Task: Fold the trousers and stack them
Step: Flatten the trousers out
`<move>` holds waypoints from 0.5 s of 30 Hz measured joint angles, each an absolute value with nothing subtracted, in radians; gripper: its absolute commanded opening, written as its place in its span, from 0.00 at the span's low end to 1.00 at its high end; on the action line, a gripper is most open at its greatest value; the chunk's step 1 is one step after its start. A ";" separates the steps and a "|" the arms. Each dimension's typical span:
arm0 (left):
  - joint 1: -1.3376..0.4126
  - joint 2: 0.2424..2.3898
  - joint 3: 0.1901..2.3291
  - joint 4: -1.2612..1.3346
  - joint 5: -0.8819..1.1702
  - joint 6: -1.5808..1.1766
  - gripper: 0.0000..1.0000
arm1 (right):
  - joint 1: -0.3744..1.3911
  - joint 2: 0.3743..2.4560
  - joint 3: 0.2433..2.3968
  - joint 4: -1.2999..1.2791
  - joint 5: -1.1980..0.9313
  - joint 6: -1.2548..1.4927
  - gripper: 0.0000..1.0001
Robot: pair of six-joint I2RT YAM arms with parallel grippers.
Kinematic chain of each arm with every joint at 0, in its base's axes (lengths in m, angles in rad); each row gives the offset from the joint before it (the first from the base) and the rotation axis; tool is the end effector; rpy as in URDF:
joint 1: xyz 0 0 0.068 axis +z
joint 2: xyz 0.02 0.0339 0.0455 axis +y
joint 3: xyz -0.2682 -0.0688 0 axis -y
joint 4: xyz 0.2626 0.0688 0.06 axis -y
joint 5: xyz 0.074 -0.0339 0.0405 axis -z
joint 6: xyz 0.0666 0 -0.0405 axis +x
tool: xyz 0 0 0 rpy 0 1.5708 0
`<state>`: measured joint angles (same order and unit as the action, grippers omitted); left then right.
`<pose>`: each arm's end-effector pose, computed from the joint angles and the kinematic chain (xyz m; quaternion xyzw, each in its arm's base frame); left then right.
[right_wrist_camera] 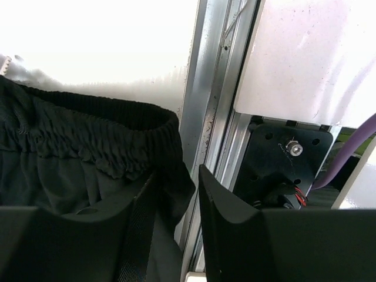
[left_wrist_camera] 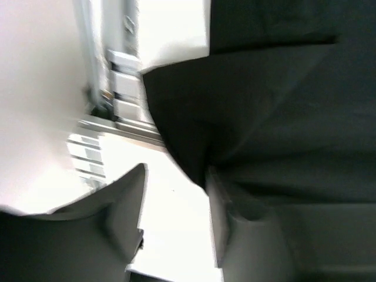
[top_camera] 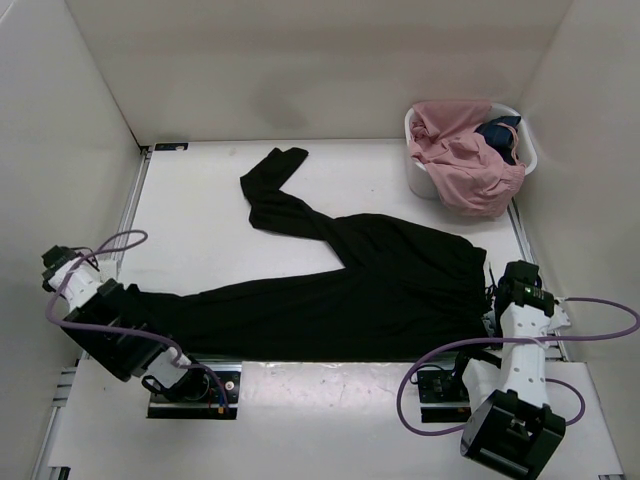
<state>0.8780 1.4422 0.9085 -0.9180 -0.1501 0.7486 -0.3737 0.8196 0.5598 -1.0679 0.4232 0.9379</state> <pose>0.1576 0.2055 0.1587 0.0688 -0.9930 -0.0945 0.0136 0.1190 -0.0761 0.1693 0.6120 0.7536 -0.1672 0.1719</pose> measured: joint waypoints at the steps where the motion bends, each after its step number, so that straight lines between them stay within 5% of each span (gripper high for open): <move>1: 0.878 1.428 0.933 -0.934 -0.129 0.757 0.60 | -0.374 0.820 0.564 -1.070 0.424 0.936 0.40; 15: 0.866 1.459 0.996 -1.013 -0.041 0.770 0.60 | -0.370 0.821 0.705 -1.035 0.402 0.845 0.61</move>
<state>0.8658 1.4593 0.9958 -1.0126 -0.0406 0.7700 -0.3702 0.8207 0.7048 -1.0348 0.4023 0.8448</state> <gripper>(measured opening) 0.601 0.605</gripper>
